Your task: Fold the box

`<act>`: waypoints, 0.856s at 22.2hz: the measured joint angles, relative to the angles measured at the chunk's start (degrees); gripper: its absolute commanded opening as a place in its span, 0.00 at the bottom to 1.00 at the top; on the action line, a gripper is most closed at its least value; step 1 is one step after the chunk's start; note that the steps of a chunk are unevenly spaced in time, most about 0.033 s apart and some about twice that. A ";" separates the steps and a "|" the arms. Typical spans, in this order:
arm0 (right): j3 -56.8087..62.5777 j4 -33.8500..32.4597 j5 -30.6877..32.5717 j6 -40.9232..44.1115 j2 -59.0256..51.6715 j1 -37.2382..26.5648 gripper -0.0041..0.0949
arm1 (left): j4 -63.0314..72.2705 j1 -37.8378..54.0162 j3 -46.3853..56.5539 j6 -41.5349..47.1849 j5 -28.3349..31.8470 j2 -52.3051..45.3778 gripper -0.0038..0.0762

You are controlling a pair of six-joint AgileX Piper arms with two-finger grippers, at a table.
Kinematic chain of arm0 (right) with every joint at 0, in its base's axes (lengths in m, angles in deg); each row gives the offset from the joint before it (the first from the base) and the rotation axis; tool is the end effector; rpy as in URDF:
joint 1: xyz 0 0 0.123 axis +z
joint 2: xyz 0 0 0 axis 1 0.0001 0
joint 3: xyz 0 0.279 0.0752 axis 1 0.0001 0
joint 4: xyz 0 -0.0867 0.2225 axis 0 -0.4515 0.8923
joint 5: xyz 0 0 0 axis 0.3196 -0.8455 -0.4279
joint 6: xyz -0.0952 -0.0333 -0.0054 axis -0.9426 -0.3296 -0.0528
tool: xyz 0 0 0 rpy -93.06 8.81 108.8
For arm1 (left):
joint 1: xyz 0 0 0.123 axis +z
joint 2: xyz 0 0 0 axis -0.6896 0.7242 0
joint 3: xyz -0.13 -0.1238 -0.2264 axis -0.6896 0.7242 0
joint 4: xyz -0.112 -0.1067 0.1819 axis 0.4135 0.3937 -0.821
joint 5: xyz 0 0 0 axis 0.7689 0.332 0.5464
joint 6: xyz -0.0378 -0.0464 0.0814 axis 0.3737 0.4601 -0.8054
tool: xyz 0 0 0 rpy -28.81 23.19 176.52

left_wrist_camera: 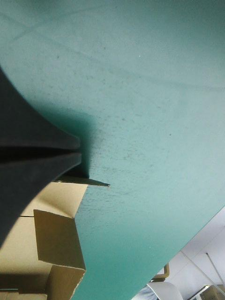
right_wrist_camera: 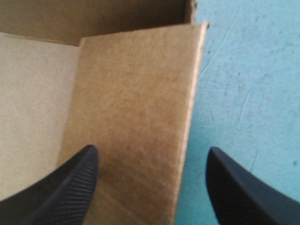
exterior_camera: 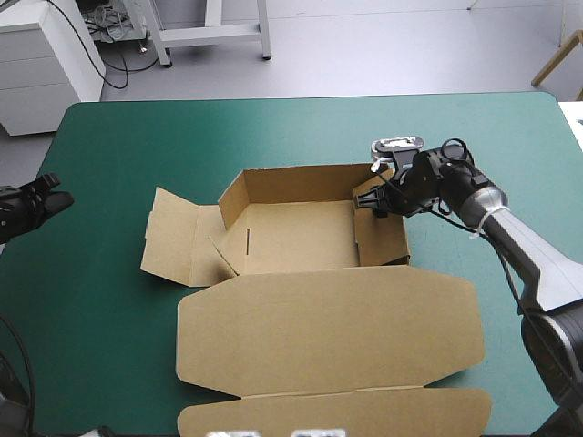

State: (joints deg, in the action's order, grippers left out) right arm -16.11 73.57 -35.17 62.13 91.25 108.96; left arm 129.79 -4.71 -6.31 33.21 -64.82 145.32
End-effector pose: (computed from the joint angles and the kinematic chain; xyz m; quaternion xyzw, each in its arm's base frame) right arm 0.3466 0.1223 0.2853 -0.0981 0.9630 0.0716 0.2407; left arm 0.2730 0.1259 0.3164 -0.2352 0.8585 -0.2919 0.3500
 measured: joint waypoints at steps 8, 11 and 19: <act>-21.48 -0.11 17.60 -0.05 -1.13 0.00 0.87 | 0.00 0.00 0.00 0.00 0.00 0.00 0.04; -23.64 -0.17 20.58 -0.05 -3.32 0.00 0.87 | 0.06 0.00 0.00 0.00 0.02 0.00 0.04; -18.06 0.45 21.99 3.17 -10.80 0.06 0.87 | 0.23 0.00 0.00 0.00 0.07 0.00 0.04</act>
State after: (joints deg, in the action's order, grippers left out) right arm -34.16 74.02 -13.18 65.31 80.45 109.03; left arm 130.02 -4.71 -6.31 33.21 -64.75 145.32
